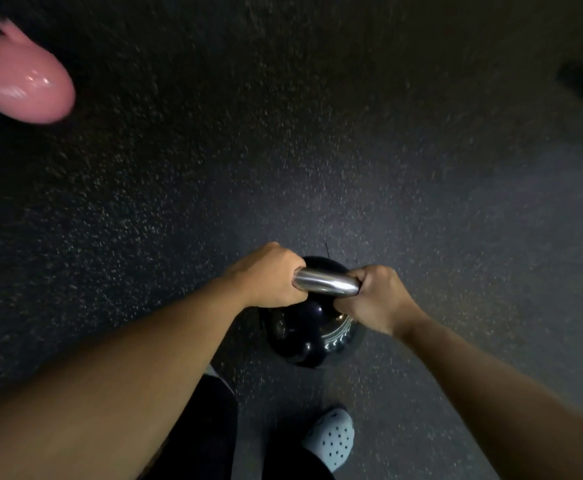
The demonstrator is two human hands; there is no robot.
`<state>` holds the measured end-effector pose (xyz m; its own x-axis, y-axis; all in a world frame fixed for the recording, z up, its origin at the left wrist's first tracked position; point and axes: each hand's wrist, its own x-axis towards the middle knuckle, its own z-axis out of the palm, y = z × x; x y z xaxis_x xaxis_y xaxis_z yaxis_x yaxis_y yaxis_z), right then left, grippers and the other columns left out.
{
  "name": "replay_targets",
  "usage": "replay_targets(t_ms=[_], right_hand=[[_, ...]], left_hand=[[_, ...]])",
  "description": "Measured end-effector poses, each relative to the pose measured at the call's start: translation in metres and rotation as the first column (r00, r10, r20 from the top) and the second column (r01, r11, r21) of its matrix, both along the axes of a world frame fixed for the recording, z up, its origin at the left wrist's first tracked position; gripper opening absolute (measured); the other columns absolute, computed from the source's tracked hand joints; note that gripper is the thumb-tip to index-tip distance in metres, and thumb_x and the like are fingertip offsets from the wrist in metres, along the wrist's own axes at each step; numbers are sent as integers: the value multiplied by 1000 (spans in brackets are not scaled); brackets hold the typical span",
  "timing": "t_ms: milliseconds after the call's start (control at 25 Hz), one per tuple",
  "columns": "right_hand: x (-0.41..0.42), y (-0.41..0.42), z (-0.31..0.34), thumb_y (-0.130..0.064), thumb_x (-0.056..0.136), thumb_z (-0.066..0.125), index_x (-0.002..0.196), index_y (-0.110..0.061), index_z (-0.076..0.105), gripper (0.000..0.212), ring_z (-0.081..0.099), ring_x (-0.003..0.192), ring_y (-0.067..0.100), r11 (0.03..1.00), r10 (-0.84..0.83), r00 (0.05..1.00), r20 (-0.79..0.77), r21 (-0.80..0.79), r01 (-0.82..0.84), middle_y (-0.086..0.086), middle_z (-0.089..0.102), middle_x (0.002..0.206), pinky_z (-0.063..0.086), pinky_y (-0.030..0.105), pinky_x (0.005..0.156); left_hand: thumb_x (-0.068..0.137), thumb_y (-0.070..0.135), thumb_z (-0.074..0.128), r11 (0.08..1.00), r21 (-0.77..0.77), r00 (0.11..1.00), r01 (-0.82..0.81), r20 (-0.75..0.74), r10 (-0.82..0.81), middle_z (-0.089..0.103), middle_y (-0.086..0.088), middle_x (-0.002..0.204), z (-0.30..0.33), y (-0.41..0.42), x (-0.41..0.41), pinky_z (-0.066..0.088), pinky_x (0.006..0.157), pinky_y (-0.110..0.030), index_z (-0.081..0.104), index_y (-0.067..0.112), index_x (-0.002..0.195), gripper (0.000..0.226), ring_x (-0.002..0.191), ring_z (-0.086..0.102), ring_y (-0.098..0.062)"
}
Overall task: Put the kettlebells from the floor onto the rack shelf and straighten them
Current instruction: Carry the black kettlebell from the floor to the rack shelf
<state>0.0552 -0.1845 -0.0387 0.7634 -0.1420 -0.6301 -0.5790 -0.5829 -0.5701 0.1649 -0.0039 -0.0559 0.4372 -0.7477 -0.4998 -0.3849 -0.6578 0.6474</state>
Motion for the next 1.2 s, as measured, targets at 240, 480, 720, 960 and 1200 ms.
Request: replay_targets(t_ms=[240, 480, 720, 960, 1200], right_hand=[[141, 35, 100, -15, 67, 72, 67, -22, 67, 8, 64, 50, 11, 991, 94, 985, 144, -106, -79, 3, 68, 59, 48, 22, 42], [328, 73, 166, -19, 64, 71, 60, -22, 64, 9, 60, 47, 9, 981, 149, 932, 331, -169, -97, 0, 62, 52, 41, 20, 38], [527, 95, 179, -23, 61, 69, 69, -18, 72, 10, 63, 55, 4, 963, 253, 827, 503, -209, -168, -7, 64, 53, 37, 8, 43], [724, 114, 206, -31, 65, 60, 79, -32, 66, 15, 61, 51, -1, 935, 356, 736, 576, -218, -281, -17, 57, 49, 39, 8, 43], [914, 149, 223, -25, 67, 64, 50, -33, 50, 24, 58, 48, 0, 914, 405, 689, 601, -251, -319, -13, 54, 45, 34, 11, 38]], left_hand=[[73, 33, 63, 995, -75, 984, -61, 166, 73, 51, 6, 51, 96, 46, 123, 38, 43, -27, 43, 27, 52, 30, 47, 53, -12], [72, 37, 65, 990, -133, 915, -54, 390, 103, 49, 10, 53, 174, 92, 307, 31, 45, -23, 38, 31, 54, 32, 49, 51, -8], [67, 42, 64, 985, -115, 773, -131, 610, 174, 68, 0, 64, 205, 121, 488, 35, 52, -20, 65, 22, 70, 20, 56, 62, -18], [66, 46, 53, 958, -152, 688, -244, 668, 282, 56, 6, 51, 223, 145, 657, 29, 46, -21, 47, 29, 56, 21, 46, 54, -14], [68, 44, 50, 947, -187, 617, -260, 723, 312, 32, 14, 42, 238, 185, 834, 18, 39, -18, 27, 32, 50, 31, 38, 35, -5]])
